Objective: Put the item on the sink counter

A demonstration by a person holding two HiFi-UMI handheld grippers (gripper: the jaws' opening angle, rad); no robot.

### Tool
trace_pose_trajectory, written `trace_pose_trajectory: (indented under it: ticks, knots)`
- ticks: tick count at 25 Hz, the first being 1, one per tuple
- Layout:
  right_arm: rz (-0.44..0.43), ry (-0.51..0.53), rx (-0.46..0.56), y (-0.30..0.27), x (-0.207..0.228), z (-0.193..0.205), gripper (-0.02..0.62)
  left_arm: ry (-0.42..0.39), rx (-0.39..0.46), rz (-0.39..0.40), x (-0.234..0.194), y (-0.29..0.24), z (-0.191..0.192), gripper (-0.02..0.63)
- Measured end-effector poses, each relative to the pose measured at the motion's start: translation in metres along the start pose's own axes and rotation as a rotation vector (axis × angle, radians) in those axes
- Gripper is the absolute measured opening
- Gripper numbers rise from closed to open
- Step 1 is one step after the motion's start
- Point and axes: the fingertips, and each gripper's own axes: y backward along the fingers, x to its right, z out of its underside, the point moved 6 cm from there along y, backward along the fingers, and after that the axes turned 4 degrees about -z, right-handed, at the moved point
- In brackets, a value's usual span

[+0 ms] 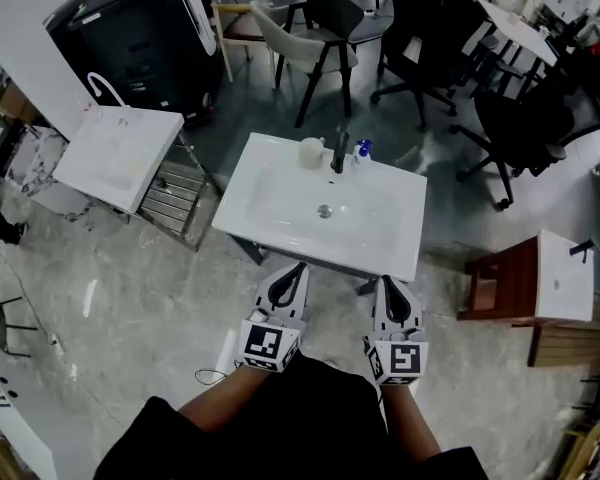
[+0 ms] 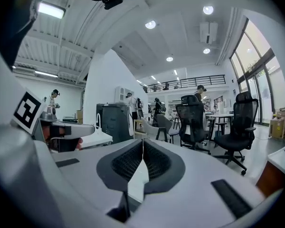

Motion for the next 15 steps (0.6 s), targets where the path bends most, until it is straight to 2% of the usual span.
trace_pose_trajectory:
  ticks: [4,6,15]
  knots:
    - [-0.02,-0.024,-0.005,0.038,0.018,0.019,0.032,0.024,0.013,-0.062,0.029,0.018,0.011,0.017]
    - [-0.023,-0.033,-0.009,0.053,0.028,0.024,0.032,0.011,0.009,-0.075,0.041,0.025,0.013,0.017]
    - [-0.021,-0.041,0.0,0.092,0.051,0.032,0.032,-0.02,0.02,-0.038,0.086,0.04,0.012,0.016]
